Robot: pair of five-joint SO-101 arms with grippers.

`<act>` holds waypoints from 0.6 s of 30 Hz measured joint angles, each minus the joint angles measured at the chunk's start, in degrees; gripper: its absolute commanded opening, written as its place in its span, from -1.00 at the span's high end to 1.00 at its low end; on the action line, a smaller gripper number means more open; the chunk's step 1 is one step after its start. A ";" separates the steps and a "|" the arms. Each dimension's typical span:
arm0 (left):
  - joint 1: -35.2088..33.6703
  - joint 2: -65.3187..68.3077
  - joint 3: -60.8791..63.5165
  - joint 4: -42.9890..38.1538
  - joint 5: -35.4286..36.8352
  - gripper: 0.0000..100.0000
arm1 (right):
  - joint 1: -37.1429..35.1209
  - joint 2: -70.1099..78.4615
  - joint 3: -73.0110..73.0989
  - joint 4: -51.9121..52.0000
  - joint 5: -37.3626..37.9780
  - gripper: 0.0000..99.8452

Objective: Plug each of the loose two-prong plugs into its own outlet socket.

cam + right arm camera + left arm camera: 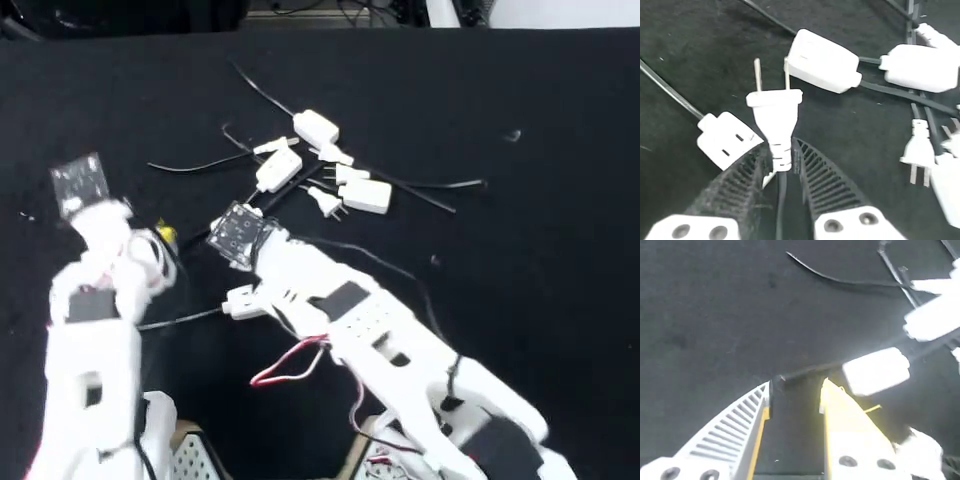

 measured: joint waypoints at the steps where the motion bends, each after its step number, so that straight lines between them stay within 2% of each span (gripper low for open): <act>1: 1.32 -3.16 2.73 -0.79 0.18 0.66 | -0.44 0.97 0.00 -0.88 -0.44 0.98; 5: 5.01 -17.05 12.40 -3.69 0.35 0.66 | -0.88 1.32 0.00 -1.76 -0.97 0.98; 10: 5.71 -32.35 21.01 -4.57 0.53 0.65 | -1.23 -3.52 1.32 -2.02 -1.14 0.98; 14: 5.89 -38.15 23.21 -4.57 0.53 0.65 | -1.23 -9.14 3.60 -2.11 -1.14 0.98; 18: 11.08 -38.51 23.21 -4.57 -1.41 0.65 | -2.99 -10.20 4.04 -2.11 -1.23 0.98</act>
